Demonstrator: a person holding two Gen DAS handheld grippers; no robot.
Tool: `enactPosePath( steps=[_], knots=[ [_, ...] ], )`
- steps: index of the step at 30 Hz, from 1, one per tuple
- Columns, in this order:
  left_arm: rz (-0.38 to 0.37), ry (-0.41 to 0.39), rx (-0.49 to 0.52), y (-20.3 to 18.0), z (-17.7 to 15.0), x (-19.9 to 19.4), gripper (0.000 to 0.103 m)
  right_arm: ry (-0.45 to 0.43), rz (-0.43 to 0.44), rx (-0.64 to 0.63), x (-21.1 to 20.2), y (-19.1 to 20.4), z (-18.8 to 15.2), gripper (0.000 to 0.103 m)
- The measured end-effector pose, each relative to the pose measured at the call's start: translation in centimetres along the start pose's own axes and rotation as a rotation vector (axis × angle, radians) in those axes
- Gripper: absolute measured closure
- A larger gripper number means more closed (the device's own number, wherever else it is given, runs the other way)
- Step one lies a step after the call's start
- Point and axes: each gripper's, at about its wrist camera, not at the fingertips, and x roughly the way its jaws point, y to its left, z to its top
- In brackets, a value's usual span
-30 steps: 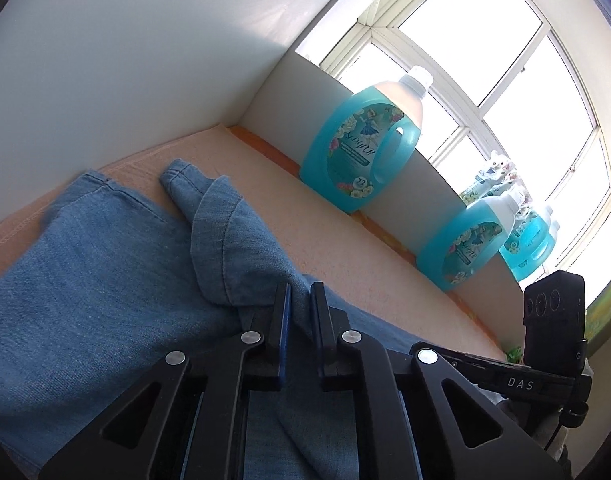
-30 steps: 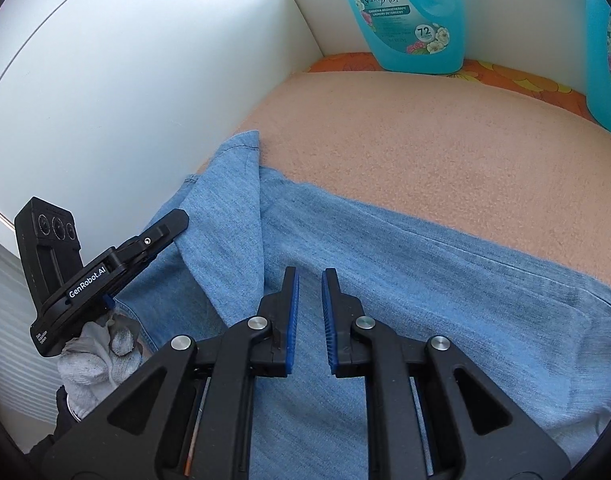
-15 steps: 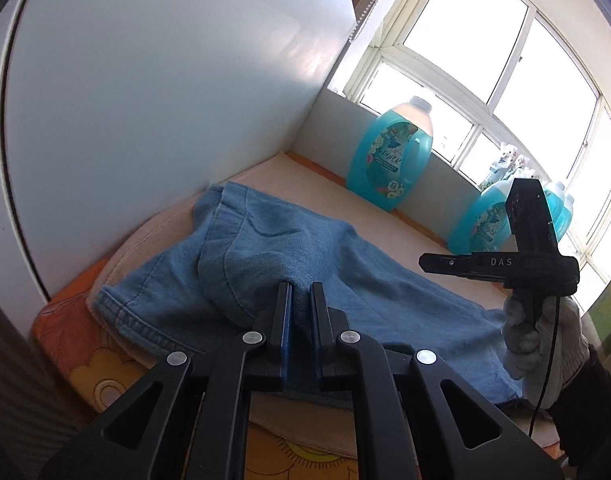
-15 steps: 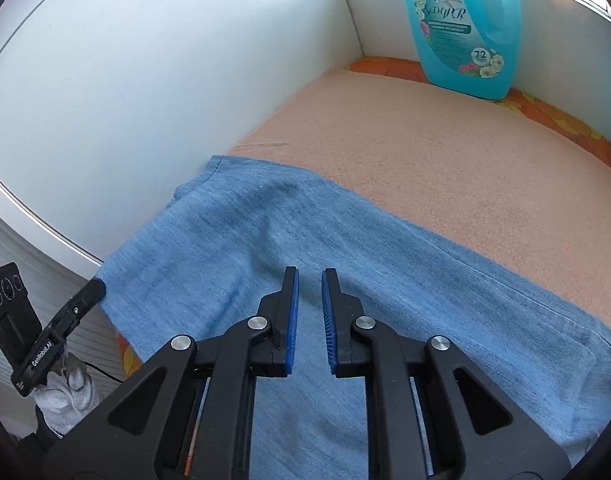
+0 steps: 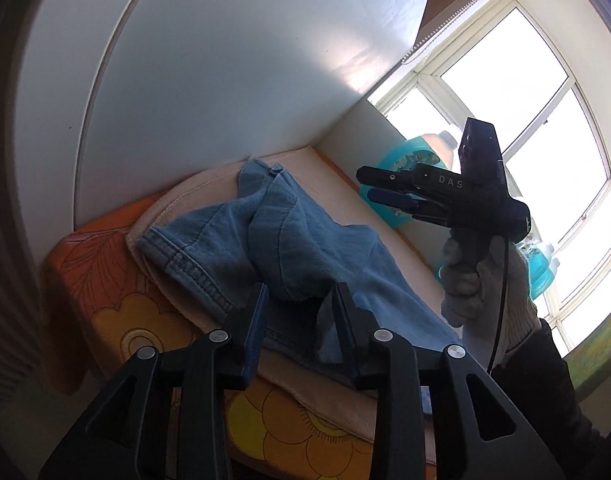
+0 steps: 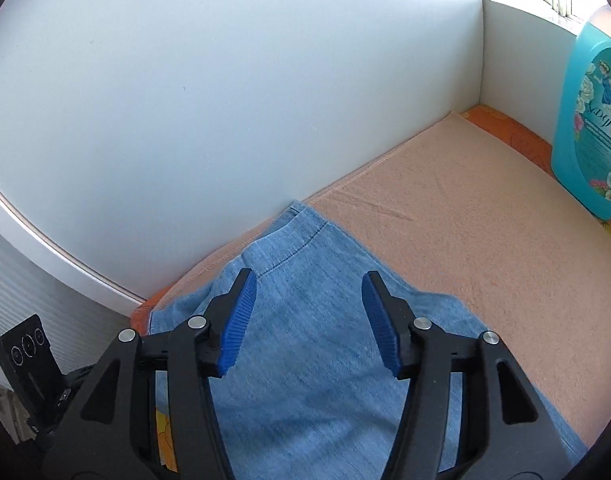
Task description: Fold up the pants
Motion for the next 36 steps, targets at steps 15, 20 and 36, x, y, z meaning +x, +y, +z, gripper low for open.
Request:
enactPosePath(
  steps=[15, 20, 36],
  knots=[
    [0.136, 0.0, 0.103, -2.7, 0.1, 5.1, 0.061, 0.079, 0.016, 0.067, 9.6, -1.6, 3.0, 0.06],
    [0.135, -0.036, 0.161, -3.4, 0.1, 4.9, 0.086, 0.069, 0.018, 0.017, 8.9, -0.3, 2.8, 0.097],
    [0.162, -0.085, 0.268, -3.8, -0.5, 2.6, 0.09, 0.039, -0.005, -0.051, 6.8, 1.9, 4.1, 0.069]
  ],
)
